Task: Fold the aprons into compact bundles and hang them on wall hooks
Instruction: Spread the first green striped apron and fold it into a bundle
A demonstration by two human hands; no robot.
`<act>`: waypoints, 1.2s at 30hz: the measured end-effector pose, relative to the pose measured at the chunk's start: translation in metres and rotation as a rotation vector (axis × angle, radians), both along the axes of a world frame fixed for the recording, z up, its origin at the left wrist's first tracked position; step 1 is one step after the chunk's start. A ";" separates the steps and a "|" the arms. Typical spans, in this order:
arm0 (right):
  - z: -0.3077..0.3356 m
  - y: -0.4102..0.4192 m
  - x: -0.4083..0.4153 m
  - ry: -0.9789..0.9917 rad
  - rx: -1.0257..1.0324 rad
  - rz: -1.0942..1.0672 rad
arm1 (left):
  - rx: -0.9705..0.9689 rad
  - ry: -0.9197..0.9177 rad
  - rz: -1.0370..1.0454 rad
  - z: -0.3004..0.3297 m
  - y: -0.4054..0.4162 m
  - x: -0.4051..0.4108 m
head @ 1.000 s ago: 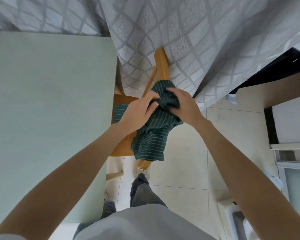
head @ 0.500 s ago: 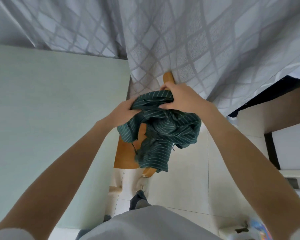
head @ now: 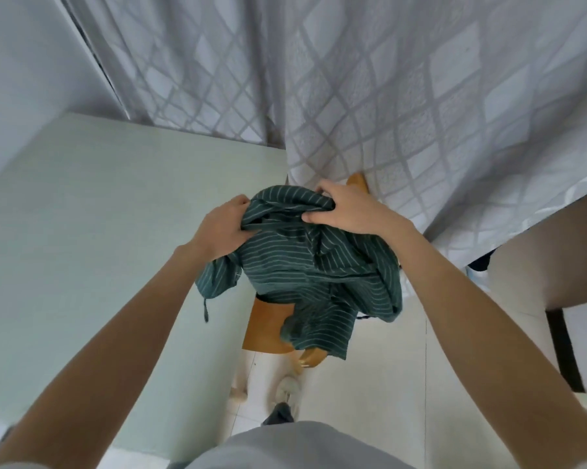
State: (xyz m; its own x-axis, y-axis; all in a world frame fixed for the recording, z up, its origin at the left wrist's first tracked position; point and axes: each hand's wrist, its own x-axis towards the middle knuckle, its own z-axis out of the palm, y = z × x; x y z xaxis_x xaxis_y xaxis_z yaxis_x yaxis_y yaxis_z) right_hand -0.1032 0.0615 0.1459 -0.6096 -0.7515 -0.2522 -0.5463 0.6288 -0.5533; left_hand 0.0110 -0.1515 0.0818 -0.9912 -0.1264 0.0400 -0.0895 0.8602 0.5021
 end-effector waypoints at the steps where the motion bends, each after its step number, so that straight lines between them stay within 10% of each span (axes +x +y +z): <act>1: 0.006 -0.012 -0.001 0.012 -0.039 0.009 | 0.023 0.022 0.050 0.002 -0.008 0.003; 10: 0.019 -0.140 0.023 -0.163 -0.449 0.010 | 0.485 0.135 0.402 0.032 -0.093 0.084; 18: 0.004 -0.277 0.096 -0.202 -0.488 0.144 | 0.220 0.091 0.560 0.040 -0.201 0.186; 25: -0.069 -0.349 0.174 -0.258 -0.175 0.212 | 0.008 -0.392 0.468 -0.005 -0.285 0.273; 36: -0.164 -0.351 0.221 0.286 -0.046 0.177 | 0.025 -0.262 0.414 -0.084 -0.311 0.318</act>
State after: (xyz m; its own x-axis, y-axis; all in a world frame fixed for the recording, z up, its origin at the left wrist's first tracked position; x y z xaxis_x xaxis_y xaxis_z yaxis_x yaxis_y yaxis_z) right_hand 0.1183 -0.2900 -0.0183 -0.5101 -0.8585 -0.0530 -0.7819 0.4886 -0.3872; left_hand 0.3285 -0.4630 -0.0017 -0.8336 -0.5099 -0.2125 -0.5478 0.7133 0.4371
